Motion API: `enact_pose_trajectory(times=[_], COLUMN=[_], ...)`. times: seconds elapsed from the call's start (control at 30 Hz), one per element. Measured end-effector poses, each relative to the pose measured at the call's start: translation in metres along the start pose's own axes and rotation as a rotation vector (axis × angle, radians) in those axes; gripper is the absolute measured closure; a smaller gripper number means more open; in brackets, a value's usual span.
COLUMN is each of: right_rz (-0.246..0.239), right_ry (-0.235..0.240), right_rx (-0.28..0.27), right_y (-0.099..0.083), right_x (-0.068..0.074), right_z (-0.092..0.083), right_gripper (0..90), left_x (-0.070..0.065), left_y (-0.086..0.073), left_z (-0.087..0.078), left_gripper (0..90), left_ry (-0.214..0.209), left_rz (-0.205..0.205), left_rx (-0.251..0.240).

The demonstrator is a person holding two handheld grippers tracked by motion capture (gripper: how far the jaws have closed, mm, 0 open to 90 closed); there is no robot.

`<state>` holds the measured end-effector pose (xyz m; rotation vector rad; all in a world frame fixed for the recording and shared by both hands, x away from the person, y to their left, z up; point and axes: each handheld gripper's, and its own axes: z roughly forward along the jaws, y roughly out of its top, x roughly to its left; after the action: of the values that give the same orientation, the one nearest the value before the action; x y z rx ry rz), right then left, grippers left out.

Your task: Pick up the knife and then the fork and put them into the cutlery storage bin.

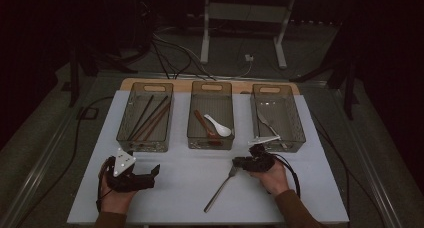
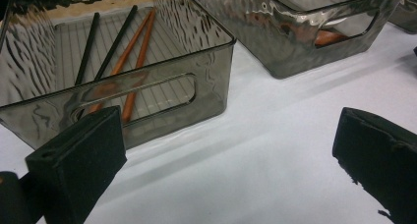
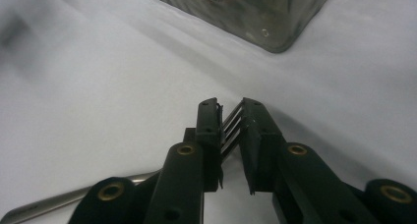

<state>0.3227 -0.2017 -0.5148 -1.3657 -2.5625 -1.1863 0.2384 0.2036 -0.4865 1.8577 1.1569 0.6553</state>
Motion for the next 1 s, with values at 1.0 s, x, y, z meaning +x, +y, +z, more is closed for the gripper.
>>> enact_pose_trajectory(times=[1.0], right_rz=[0.087], right_ry=[-0.021], right_rx=[-0.282], right_y=[0.020], right_x=[-0.005], right_z=[-0.057], right_gripper=[90.0], left_x=[-0.036], left_y=[0.016], left_z=[0.017], left_gripper=[1.4], left_ry=[-0.140], left_rz=[0.023], left_rx=[0.013])
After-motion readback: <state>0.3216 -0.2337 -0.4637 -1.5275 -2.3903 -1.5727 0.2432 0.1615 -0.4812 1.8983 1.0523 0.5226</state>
